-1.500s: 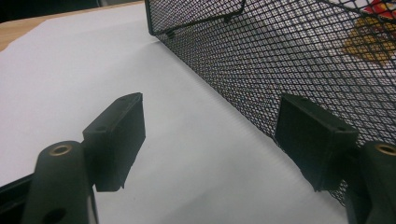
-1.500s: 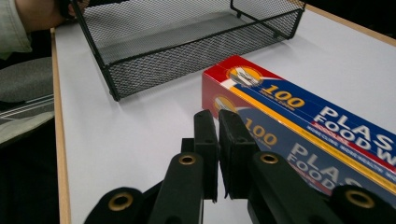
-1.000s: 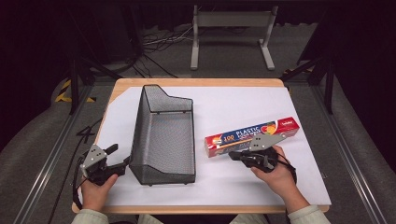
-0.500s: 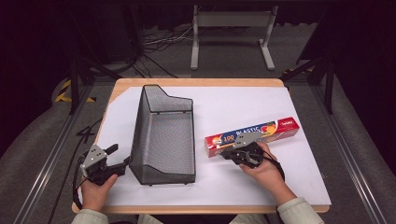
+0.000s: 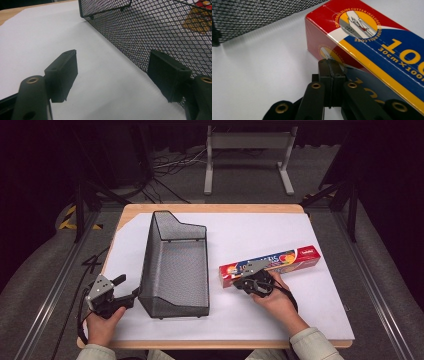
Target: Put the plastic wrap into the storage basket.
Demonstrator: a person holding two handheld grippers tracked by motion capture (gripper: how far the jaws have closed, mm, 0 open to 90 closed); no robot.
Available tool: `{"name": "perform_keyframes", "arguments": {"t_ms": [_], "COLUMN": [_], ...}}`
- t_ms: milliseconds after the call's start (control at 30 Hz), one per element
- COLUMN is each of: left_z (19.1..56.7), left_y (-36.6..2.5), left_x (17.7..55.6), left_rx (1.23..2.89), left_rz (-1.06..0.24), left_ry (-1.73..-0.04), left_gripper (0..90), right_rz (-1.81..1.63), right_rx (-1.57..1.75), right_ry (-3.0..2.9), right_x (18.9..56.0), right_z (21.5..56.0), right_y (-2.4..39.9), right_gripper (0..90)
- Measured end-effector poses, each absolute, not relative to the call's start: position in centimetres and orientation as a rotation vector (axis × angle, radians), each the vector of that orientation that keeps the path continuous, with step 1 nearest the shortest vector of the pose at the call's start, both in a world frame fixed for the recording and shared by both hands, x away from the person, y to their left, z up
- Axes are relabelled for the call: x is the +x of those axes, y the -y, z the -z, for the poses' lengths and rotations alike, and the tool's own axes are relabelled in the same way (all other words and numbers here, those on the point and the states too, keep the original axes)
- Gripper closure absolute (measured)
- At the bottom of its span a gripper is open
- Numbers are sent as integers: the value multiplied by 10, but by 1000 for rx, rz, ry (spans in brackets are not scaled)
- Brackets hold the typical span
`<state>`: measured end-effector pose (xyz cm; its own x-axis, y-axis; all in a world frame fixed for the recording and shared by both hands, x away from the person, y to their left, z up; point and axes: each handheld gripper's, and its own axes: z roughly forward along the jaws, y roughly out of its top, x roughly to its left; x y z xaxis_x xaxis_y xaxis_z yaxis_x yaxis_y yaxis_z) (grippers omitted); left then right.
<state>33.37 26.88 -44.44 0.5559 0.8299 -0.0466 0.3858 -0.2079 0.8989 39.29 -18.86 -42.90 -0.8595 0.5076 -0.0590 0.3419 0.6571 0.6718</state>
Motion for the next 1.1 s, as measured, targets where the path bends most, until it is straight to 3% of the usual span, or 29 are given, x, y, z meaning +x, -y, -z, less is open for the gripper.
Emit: {"name": "perform_keyframes", "arguments": {"t_ms": [1100], "left_z": [445], "left_y": [-271], "left_x": [334], "left_rx": [1810], "left_rz": [-569], "left_ry": [-1003], "left_gripper": [251], "right_rz": [-918], "right_rx": [944], "right_ry": [-2513], "right_x": [452], "right_z": [435], "right_y": [170], "right_gripper": [900]}}
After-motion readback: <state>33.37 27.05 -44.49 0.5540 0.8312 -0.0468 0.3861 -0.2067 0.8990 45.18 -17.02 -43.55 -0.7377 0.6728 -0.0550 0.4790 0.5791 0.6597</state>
